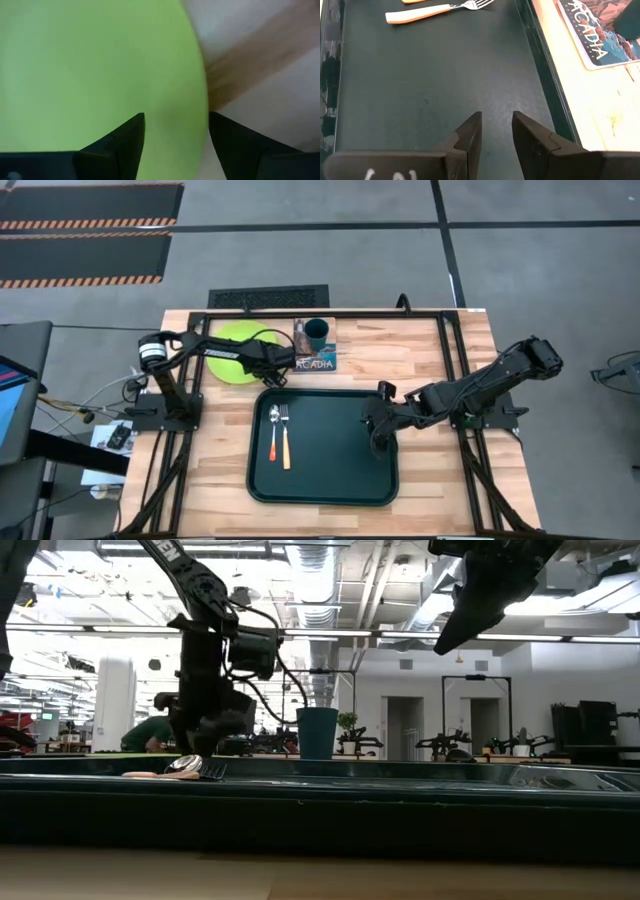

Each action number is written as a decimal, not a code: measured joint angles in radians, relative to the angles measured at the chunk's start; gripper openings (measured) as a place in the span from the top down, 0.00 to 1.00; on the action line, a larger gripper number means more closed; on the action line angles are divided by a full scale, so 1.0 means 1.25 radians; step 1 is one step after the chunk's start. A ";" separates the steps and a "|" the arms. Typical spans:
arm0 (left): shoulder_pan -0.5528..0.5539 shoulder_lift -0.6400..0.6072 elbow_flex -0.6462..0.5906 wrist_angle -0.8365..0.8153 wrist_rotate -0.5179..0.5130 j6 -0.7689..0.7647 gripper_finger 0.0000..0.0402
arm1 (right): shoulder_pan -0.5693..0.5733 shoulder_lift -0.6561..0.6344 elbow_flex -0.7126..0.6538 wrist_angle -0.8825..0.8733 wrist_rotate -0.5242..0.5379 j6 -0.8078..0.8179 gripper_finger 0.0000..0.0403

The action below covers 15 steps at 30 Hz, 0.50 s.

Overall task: Pick and place plate/cup/fork/spoon on tray
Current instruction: Put the green plate on the black tray to the right of the orange fork

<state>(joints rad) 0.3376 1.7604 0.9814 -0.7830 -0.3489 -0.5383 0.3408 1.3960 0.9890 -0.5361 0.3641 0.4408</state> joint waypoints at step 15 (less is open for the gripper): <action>0.057 0.007 0.002 -0.043 -0.043 0.016 0.97 | 0.000 0.000 0.000 -0.001 0.000 0.003 0.67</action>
<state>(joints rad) 0.4092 1.7691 0.9840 -0.8371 -0.4031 -0.5178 0.3408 1.3960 0.9890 -0.5377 0.3641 0.4442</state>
